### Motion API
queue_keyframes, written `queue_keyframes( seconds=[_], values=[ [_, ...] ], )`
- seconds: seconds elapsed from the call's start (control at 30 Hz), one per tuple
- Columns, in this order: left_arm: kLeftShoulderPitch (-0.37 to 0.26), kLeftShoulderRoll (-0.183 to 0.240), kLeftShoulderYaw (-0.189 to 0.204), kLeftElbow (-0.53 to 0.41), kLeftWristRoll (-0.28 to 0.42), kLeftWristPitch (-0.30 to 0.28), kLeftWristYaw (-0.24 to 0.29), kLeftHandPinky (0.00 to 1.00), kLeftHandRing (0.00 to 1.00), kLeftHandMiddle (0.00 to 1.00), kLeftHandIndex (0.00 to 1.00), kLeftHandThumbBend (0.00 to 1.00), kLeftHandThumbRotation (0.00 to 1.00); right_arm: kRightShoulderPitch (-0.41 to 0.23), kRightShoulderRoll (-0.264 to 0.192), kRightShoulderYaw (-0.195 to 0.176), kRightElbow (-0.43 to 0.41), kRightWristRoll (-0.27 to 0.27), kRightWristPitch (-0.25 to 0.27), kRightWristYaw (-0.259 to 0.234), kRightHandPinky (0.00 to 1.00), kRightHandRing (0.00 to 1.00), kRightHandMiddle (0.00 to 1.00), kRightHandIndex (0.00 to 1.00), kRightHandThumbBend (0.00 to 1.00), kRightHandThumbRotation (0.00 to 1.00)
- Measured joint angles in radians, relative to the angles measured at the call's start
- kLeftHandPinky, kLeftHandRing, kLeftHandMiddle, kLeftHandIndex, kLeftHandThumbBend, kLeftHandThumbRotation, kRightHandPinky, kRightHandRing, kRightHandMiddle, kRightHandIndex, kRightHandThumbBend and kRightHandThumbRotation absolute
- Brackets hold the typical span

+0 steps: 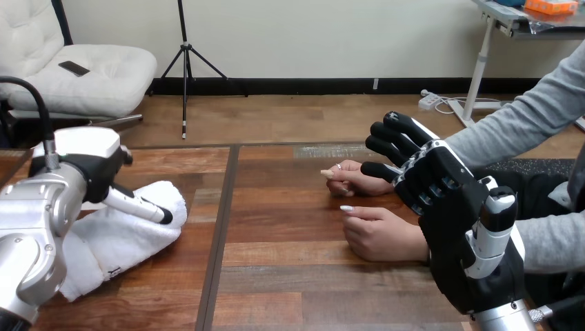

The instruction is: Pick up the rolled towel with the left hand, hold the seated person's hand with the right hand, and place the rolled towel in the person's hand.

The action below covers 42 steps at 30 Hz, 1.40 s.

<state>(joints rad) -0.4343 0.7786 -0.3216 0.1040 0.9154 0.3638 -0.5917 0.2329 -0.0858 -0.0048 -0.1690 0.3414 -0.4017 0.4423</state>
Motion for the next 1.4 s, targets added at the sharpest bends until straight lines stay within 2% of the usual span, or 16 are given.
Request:
queue_keyframes(
  seconds=[0.33, 0.73, 1.1, 1.4],
  values=[
    [0.012, -0.003, 0.01, -0.039, 0.046, 0.048, 0.073, 0.9, 0.91, 0.92, 0.91, 0.97, 0.64, -0.001, 0.0, 0.0, 0.0, 0.0, 0.0, 0.002, 0.79, 0.87, 0.86, 0.85, 0.99, 1.0],
    [0.043, -0.034, 0.032, -0.071, 0.077, 0.125, 0.17, 0.9, 0.92, 0.93, 0.92, 0.96, 0.63, -0.006, 0.0, 0.0, 0.0, 0.0, 0.0, 0.002, 0.78, 0.86, 0.86, 0.84, 1.0, 1.0],
    [0.063, -0.081, 0.032, -0.071, 0.079, 0.177, 0.217, 0.88, 0.9, 0.91, 0.91, 0.97, 0.61, -0.009, 0.001, 0.002, 0.0, 0.001, 0.0, 0.004, 0.78, 0.87, 0.86, 0.85, 0.99, 1.0],
    [0.081, -0.13, 0.029, -0.067, 0.079, 0.213, 0.226, 0.88, 0.9, 0.91, 0.91, 0.98, 0.61, -0.01, 0.0, 0.001, 0.0, 0.001, -0.001, 0.011, 0.78, 0.87, 0.87, 0.85, 1.0, 1.0]
  ],
)
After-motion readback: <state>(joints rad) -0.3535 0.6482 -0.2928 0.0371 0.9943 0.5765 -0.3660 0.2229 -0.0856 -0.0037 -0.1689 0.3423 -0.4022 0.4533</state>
